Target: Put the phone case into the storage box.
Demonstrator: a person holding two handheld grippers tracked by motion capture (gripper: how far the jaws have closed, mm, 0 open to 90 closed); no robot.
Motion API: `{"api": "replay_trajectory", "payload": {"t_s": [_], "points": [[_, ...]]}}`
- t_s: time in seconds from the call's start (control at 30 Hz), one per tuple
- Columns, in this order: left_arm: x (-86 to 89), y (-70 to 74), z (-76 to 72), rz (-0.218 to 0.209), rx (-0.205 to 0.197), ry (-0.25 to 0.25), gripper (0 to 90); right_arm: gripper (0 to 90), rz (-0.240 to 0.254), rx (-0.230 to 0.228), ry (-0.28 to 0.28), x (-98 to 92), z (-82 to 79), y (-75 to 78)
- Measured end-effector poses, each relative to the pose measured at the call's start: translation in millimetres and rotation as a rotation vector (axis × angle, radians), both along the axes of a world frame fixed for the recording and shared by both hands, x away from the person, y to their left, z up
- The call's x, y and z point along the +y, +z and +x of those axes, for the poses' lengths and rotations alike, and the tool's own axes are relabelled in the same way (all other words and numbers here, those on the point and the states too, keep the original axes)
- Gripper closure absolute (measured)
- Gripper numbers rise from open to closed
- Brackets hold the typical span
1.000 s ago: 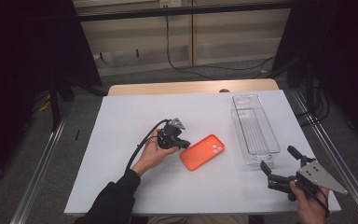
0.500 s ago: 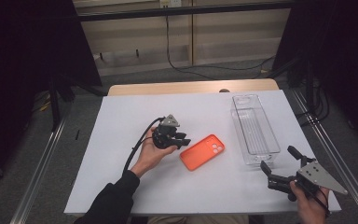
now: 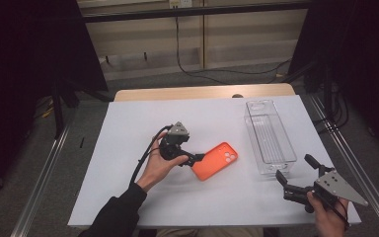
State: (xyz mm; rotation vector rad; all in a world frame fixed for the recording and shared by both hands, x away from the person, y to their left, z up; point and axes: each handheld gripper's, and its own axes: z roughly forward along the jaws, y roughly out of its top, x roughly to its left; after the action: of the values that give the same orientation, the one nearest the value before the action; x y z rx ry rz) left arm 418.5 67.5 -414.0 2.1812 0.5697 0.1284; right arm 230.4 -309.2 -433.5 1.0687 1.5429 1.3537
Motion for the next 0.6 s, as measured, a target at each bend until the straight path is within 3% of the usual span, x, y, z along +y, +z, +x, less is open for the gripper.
{"api": "replay_trajectory", "payload": {"t_s": [0.17,0.3,0.5,0.6], "points": [[-7.3,-4.0,-5.5,0.047,-0.005,-0.028,5.5,0.0,0.000,-0.001,0.004,0.1,0.1,0.2],[-15.0,-6.7,-8.6,0.049,0.013,-0.040,6.0,0.0,0.001,0.002,0.006,0.5,0.0,0.0],[-27.0,-13.9,-7.9,0.018,0.053,-0.061,6.4,0.0,0.000,0.004,0.006,0.4,0.1,-0.1],[-32.9,-17.0,-6.3,0.045,0.066,-0.066,6.5,0.0,0.000,0.002,0.007,0.7,0.2,0.0]]}}
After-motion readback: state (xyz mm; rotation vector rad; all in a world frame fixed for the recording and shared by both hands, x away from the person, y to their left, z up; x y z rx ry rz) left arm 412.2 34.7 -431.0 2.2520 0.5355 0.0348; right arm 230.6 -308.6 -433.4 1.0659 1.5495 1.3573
